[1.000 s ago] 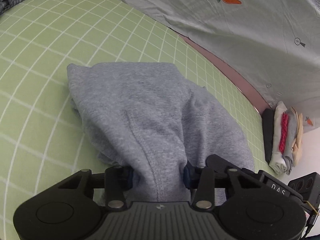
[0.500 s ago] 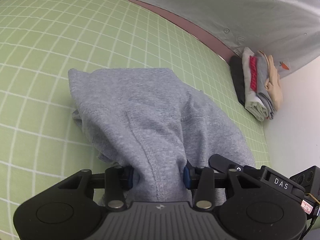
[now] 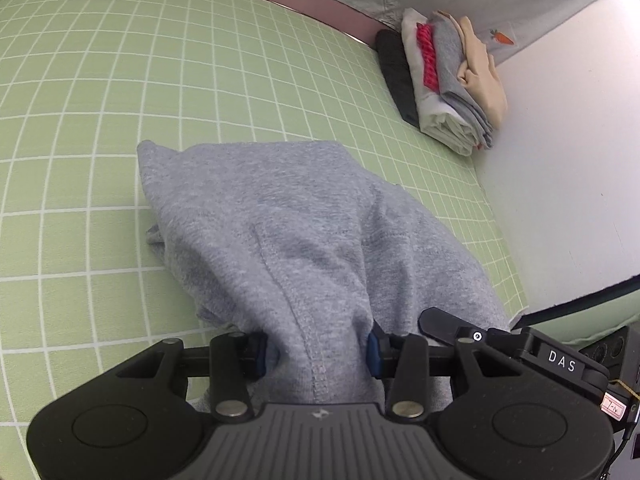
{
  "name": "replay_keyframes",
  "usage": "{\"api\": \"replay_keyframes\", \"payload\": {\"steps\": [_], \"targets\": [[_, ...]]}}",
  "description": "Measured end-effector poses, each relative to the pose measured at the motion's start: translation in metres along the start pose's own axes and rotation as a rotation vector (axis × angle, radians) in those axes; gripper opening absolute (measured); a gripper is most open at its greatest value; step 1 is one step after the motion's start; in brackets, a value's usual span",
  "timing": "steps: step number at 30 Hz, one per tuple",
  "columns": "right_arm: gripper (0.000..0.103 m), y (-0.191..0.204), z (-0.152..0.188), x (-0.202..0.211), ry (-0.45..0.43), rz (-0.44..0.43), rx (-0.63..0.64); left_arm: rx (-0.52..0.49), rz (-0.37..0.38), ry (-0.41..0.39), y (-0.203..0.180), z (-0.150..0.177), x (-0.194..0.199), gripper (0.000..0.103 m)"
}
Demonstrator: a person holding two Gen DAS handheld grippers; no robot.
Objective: Fold clothes
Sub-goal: 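Lift the folded hoodie with both grippers and carry it to the clothes stack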
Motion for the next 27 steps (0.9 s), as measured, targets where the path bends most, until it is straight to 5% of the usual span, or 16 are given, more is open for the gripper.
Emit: {"api": "replay_keyframes", "payload": {"steps": [8, 14, 22, 27], "targets": [[0.055, -0.027, -0.016, 0.021, -0.058, 0.053, -0.072, -0.062, 0.023, 0.047, -0.036, -0.014, -0.033, 0.044], [0.055, -0.062, -0.074, 0.036, -0.071, 0.041, -0.047, -0.066, 0.029, -0.003, -0.085, -0.046, -0.074, 0.044], [0.055, -0.099, -0.228, 0.085, -0.101, -0.034, 0.095, -0.047, 0.074, -0.191, -0.199, -0.132, -0.118, 0.044], [0.055, -0.087, -0.352, 0.119, -0.170, -0.105, 0.233, -0.103, 0.123, -0.341, -0.266, -0.230, -0.125, 0.045]]}}
Point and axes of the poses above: each gripper's, at about its wrist camera, not at the fingertips, and x roughly against the way its jaws point, y to its left, z to its underside, the point moved 5 cm from there along -x, roughly the way its jaws point, and after that the axes turned 6 degrees about y, right-handed, at the moved point
